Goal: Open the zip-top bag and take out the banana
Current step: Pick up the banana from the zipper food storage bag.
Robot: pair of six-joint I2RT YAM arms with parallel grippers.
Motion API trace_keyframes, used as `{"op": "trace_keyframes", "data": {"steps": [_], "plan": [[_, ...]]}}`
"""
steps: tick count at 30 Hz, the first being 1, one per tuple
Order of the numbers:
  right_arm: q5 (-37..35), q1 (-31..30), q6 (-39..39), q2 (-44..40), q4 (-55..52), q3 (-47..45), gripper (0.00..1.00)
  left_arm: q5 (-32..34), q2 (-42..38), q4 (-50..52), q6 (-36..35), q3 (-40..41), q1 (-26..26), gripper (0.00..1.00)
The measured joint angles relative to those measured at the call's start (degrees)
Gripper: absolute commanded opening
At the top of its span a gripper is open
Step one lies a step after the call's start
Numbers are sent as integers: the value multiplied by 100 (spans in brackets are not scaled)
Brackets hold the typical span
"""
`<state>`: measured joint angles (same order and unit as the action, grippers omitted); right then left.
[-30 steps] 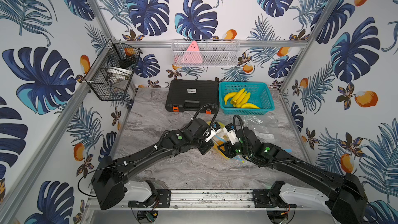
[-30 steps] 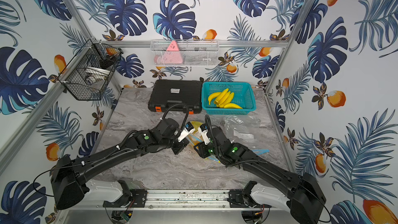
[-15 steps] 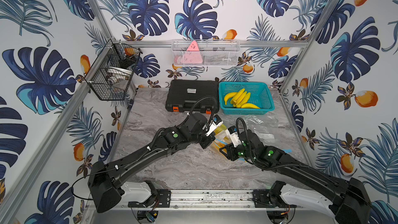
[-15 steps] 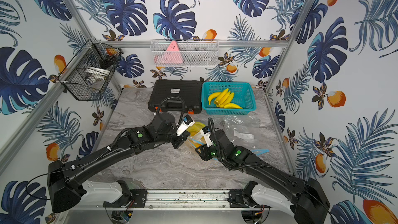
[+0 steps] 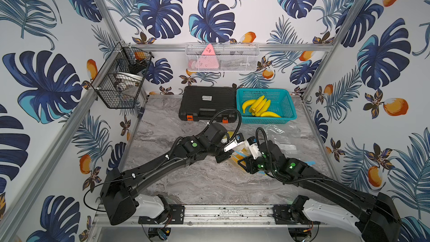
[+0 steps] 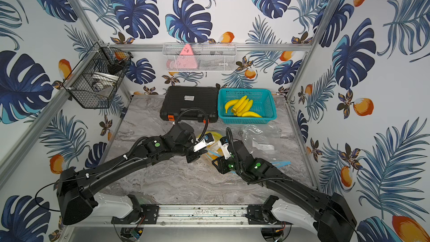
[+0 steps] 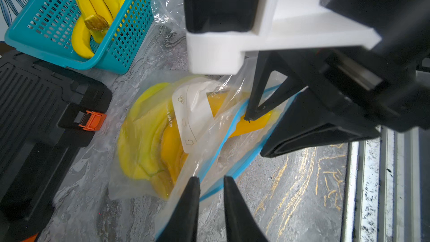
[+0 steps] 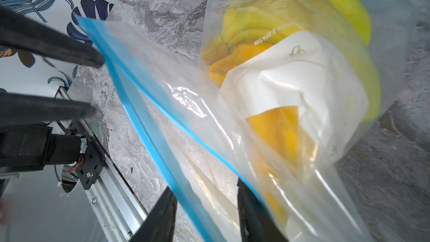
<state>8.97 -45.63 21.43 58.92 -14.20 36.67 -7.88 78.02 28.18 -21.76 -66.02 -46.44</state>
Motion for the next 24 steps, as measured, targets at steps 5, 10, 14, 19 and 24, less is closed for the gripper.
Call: {"op": "trace_keyframes", "data": {"steps": [5, 10, 14, 19, 24], "plan": [[105, 9, -9, 48, -4, 28, 45, -13, 149, -7, -127, -4, 0, 24], [221, 26, -96, 151, -2, 81, 45, 96, 313, -24, -229, -17, 0, 24], [280, 26, -109, 166, -4, 81, 45, 111, 358, -28, -317, -33, 0, 26], [297, 66, -109, 151, -7, 70, 44, 87, 321, -20, -435, 17, -4, 28], [358, 107, -107, 149, -7, 17, 44, 63, 433, 11, -538, -33, -46, 28]]}}
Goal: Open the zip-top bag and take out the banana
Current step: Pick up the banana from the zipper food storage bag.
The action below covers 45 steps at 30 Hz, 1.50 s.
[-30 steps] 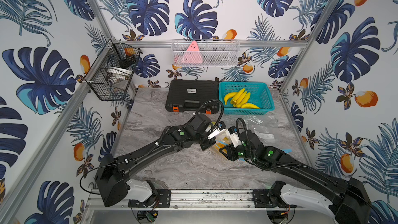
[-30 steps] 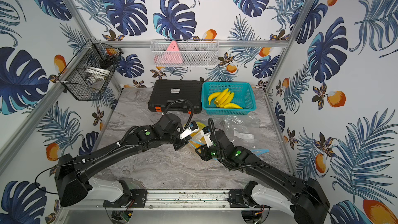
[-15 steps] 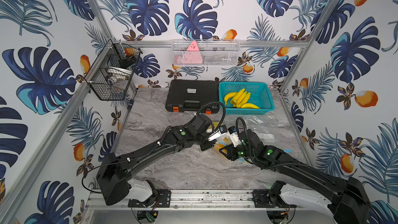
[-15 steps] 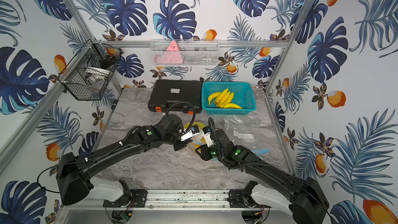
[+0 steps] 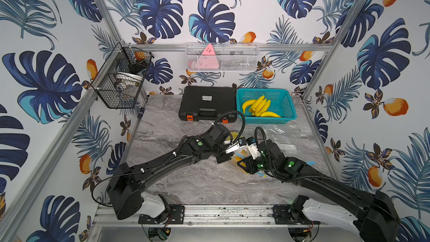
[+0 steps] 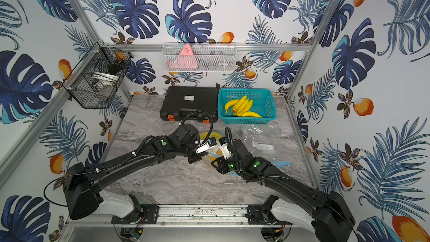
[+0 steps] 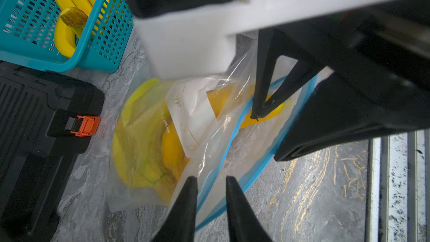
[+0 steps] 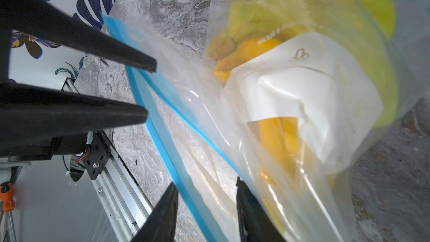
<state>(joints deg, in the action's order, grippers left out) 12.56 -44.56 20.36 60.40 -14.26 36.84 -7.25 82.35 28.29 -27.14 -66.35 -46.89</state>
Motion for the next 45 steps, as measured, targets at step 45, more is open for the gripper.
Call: {"op": "trace_keyframes", "data": {"steps": [45], "plan": [[142, -116, 153, -431, -85, -511, 42, 446, 391, -94, 476, 348, -391, 0]]}}
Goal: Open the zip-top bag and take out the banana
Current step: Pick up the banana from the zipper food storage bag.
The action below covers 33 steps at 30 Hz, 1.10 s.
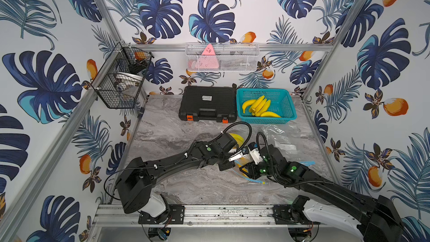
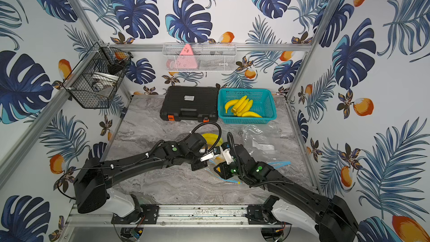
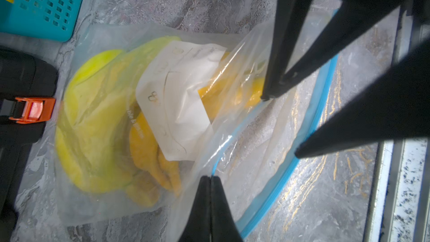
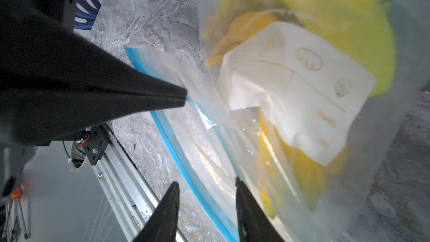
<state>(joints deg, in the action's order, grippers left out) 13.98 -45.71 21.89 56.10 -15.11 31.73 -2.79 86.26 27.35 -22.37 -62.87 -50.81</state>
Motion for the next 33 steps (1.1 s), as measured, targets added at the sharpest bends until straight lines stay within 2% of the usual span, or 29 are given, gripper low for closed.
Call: {"op": "trace_keyframes", "data": {"steps": [4, 11, 15, 18, 26, 30, 33], "plan": [[-4, -31, -7, 0, 7, -44, 42, 0, -24, -122, 229, 0, 0, 0], [-92, -35, -4, 601, 50, 92, 40, -46, -66, -225, 487, 37, 0, 0], [-136, -105, 24, 422, 52, 203, 41, -46, -96, -245, 588, 74, 0, 0], [-326, -103, -11, 363, 39, 188, 41, -46, -92, -256, 616, 74, 0, 0], [-780, -101, -42, 1189, -310, 455, 44, -136, -243, -396, 791, 140, 0, 0], [-1226, -101, 157, 1340, -629, 612, 49, -146, -297, -498, 942, 219, 0, 0], [-1475, -101, 280, 1493, -844, 717, 48, -170, -308, -562, 1086, 260, 0, 0]]}}
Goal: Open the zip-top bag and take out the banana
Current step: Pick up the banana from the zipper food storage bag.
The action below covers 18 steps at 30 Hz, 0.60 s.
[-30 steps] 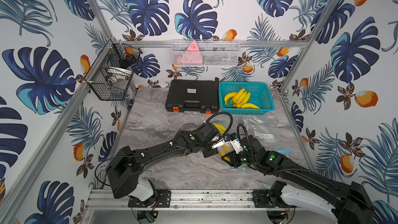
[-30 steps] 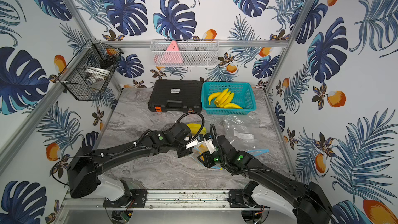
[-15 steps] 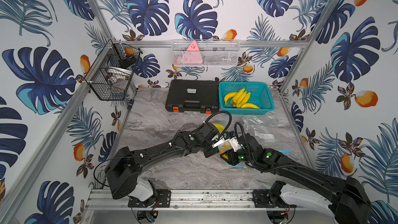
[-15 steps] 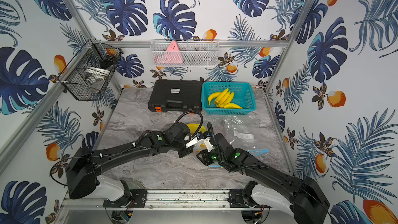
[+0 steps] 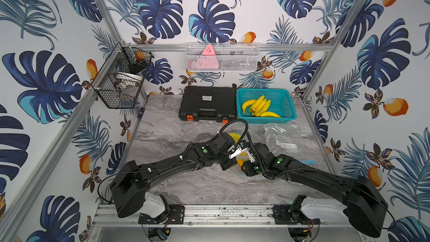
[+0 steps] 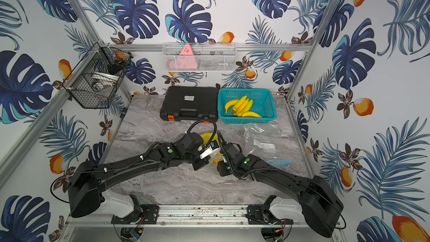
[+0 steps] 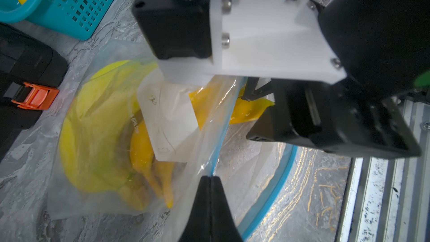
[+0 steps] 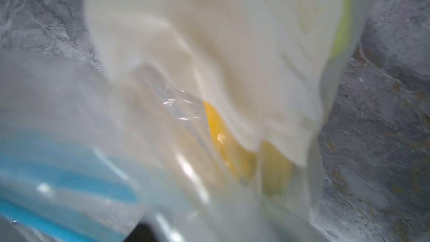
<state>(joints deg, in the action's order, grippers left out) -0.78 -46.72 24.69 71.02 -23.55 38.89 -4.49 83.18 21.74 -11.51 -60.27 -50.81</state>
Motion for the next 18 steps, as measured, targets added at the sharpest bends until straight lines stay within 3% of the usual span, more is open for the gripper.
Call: {"op": "trace_keyframes", "data": {"steps": [10, 18], "plan": [[-372, -4, 435, 629, -295, 140, 46, -168, -260, -402, 664, 522, 0, 0], [-732, -17, 726, 957, -498, 238, 60, -155, -396, -647, 1038, 815, -50, 0]]}}
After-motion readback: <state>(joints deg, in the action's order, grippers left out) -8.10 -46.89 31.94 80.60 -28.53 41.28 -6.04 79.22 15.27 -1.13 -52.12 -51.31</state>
